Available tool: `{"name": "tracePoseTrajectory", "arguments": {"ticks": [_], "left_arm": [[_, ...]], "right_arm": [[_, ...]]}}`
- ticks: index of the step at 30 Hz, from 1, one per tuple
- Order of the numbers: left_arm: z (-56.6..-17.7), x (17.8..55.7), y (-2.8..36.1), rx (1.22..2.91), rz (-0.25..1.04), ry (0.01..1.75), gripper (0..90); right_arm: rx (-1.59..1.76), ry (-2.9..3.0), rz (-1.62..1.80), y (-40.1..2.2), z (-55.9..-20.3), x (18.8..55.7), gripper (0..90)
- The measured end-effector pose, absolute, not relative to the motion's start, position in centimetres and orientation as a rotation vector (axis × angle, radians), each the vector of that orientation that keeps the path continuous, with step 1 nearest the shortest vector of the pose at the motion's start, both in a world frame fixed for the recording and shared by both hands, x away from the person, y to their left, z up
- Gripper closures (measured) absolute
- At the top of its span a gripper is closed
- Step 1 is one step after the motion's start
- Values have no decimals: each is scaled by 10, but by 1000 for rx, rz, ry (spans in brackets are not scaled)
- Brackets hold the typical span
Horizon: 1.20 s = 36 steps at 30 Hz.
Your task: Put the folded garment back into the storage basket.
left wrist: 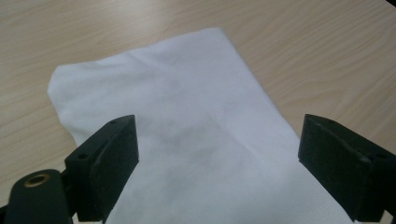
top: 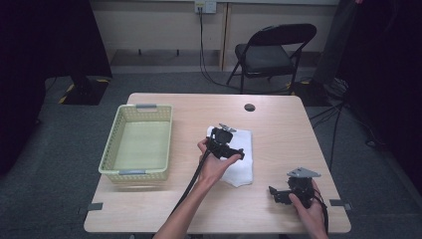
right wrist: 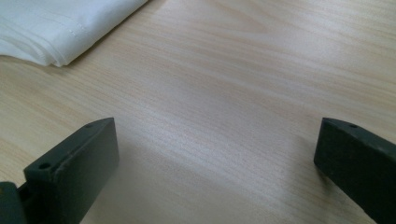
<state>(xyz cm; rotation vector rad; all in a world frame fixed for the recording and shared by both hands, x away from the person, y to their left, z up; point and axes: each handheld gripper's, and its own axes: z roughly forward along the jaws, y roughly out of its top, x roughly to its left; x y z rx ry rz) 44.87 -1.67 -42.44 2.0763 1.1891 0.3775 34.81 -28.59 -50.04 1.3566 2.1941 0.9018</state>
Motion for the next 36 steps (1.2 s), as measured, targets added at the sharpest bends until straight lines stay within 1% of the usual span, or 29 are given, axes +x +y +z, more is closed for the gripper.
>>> {"name": "tracePoseTrajectory", "arguments": {"ticks": [7, 14, 24, 28, 29, 30, 31, 32, 33, 36], "left_arm": [[-438, 461, -24, 2085, 379, 1230, 123], [-449, 460, -32, 2124, 401, 1222, 118], [-469, 473, -38, 2114, 373, 1282, 136], [-477, 475, -41, 2137, 396, 1295, 138], [-479, 474, -43, 2157, 436, 1287, 144], [-479, 474, -43, 2157, 436, 1287, 154], [-480, 472, -48, 2184, 482, 1279, 155], [-480, 472, -48, 2184, 482, 1279, 143], [-482, 470, -51, 2195, 513, 1268, 136], [-483, 470, -50, 2186, 508, 1279, 130]], "right_arm": [[1355, 2196, 901, -286, -500, 348, 0], [1353, 2198, 902, -286, -500, 348, 0], [1351, 2201, 903, -286, -500, 348, 0], [1351, 2202, 904, -286, -500, 348, 0], [1350, 2203, 904, -286, -500, 348, 0], [1350, 2203, 904, -286, -500, 348, 0], [1344, 2205, 906, -285, -500, 348, 0], [1341, 2208, 907, -285, -500, 348, 0], [1338, 2210, 907, -285, -500, 347, 0], [1337, 2211, 907, -285, -500, 347, 0]]}}
